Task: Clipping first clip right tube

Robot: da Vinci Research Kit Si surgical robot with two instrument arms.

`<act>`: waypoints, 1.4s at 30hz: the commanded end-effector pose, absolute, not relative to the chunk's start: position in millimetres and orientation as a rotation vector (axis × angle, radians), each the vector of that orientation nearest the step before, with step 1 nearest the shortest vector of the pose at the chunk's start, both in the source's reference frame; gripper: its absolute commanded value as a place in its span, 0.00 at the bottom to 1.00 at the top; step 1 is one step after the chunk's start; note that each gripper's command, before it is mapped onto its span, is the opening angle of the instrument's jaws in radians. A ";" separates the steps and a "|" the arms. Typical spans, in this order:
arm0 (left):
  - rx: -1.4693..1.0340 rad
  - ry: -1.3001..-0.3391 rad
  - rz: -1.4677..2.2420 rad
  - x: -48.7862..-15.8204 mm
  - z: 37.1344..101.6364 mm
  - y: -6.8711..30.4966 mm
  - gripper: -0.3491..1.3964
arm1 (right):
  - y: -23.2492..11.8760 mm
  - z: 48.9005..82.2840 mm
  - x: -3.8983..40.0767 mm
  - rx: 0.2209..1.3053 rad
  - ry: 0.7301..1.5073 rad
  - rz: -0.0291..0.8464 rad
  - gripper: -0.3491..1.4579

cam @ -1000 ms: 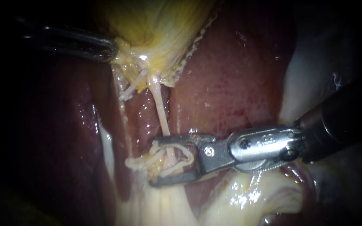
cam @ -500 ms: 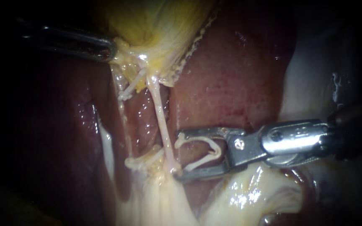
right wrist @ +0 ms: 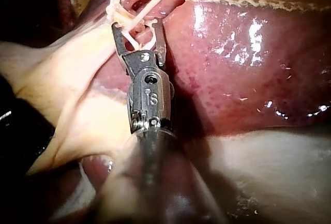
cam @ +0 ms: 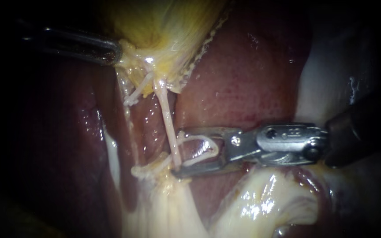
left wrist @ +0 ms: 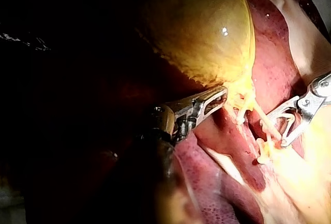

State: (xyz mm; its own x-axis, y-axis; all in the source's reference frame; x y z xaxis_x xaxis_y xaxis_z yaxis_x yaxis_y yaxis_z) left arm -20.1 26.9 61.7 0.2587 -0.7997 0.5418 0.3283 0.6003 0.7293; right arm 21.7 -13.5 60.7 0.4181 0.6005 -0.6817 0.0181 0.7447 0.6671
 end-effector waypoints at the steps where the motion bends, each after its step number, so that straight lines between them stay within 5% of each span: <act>1: 0.534 -1.049 -0.816 -20.1 61.8 26.8 0.00 | -13.5 60.8 22.1 0.682 1.104 0.418 0.46; 11: 0.534 -1.049 -0.816 -20.2 61.8 26.9 0.00 | -13.8 59.3 22.9 0.861 1.219 0.504 0.46; 22: 0.534 -1.049 -0.816 -20.2 61.8 26.9 0.00 | -14.4 57.7 23.2 0.927 1.217 0.513 0.43; 35: 0.534 -1.049 -0.815 -20.2 61.9 26.9 0.00 | -13.5 58.6 22.4 0.973 1.185 0.560 0.21; 42: 0.534 -1.049 -0.815 -20.2 61.9 26.9 0.00 | -13.2 58.7 22.2 1.002 1.163 0.591 0.00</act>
